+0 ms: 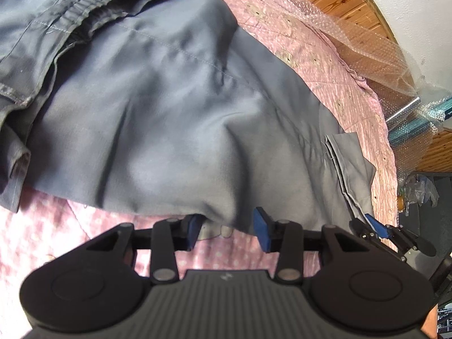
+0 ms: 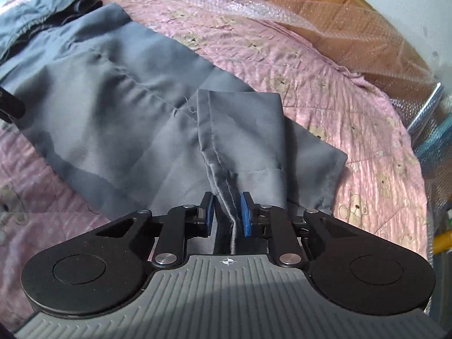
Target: Fold clothes
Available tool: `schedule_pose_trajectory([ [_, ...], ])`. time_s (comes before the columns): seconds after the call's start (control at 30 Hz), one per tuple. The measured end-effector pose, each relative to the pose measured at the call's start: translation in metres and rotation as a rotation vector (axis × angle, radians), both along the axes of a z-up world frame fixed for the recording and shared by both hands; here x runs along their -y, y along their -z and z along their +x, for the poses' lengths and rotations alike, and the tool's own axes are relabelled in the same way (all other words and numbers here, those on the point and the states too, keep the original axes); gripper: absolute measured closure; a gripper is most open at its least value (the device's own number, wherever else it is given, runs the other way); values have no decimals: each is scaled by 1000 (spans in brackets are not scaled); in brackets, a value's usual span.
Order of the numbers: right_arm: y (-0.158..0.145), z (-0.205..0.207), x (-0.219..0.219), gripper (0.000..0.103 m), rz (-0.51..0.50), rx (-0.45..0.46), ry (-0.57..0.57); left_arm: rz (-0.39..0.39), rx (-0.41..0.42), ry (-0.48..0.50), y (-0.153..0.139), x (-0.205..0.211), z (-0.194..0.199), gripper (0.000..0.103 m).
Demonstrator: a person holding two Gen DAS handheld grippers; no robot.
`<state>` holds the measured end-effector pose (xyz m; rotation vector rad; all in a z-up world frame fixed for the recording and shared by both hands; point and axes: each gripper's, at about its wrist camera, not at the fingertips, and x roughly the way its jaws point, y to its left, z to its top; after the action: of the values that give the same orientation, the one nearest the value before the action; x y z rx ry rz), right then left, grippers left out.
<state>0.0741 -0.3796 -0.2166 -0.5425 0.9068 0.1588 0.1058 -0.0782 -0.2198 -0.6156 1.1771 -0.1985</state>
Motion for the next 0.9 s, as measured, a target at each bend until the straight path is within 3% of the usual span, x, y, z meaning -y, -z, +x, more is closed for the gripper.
schedule_pose_trajectory([
  [0.07,11,5,-7,77,-79,-3,-40,-9,7,-9,0,1,0,63],
  [0.13,20,8,-13,76,-148,13,-76,-15,14,-14,-1,1,1,63],
  [0.17,17,11,-11,80,-146,10,-81,-17,19,-16,-2,2,1,63],
  [0.2,13,15,-9,92,-143,7,-86,-16,26,-19,-4,1,1,63],
  [0.3,-34,29,17,93,36,17,-11,-26,49,-44,-14,-4,0,63],
  [0.43,-152,63,73,95,393,179,96,-31,71,-60,-25,-11,-1,63],
  [0.47,-179,70,88,103,455,231,114,-26,77,-60,-27,-12,-1,63],
  [0.57,-223,83,129,103,579,314,174,-42,99,-82,-28,-15,-5,60],
  [0.67,-196,92,150,103,603,257,244,-41,82,-100,-22,-14,-3,59],
  [0.83,-82,74,167,103,572,73,422,-25,92,-103,-14,-9,4,60],
  [0.9,-50,68,176,103,590,16,487,-25,102,-107,-16,-7,10,60],
])
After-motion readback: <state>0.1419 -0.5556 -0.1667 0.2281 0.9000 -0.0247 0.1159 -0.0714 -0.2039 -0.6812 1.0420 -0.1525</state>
